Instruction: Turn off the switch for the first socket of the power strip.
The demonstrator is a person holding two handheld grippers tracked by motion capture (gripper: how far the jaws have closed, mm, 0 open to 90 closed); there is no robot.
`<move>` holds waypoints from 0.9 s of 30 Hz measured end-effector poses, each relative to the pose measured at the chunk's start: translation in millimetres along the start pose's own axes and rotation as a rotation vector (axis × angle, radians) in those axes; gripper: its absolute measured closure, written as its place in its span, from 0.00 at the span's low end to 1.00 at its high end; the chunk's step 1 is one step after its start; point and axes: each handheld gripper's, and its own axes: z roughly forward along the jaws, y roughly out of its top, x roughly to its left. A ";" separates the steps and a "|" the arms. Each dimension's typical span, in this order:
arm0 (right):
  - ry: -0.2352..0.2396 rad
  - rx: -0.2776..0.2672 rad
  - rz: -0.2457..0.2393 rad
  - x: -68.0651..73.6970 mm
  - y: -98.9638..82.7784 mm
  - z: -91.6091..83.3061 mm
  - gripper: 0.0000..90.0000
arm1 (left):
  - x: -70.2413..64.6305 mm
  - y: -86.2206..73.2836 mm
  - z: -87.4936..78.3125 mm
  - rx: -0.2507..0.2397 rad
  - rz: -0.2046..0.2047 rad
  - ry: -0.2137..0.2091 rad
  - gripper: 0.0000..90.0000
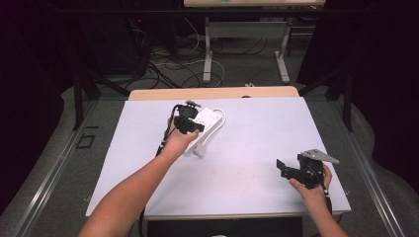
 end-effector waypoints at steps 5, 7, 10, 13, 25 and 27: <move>-0.001 -0.003 -0.003 -0.2 0.0 0.1 0.16 | 0.1 -6.1 -5.9 -0.016 0.004 -0.016 0.90; -0.003 -0.003 0.003 0.4 0.0 0.0 0.16 | 0.1 -9.4 -8.0 -0.020 0.010 -0.023 0.89; -0.001 -0.004 0.005 0.3 0.0 -0.5 0.16 | -0.4 -15.1 -11.8 -0.031 0.004 -0.041 0.86; -0.001 -0.013 0.009 -0.1 -0.2 0.0 0.16 | 0.5 -20.5 -16.9 -0.039 0.004 -0.062 0.83; -0.004 -0.017 0.010 1.0 -0.2 -0.1 0.16 | 4.1 -44.3 -38.7 -0.111 -0.009 -0.086 0.69; -0.003 -0.007 0.008 0.7 0.0 -0.8 0.16 | 4.7 -48.4 -42.4 -0.123 -0.020 -0.087 0.67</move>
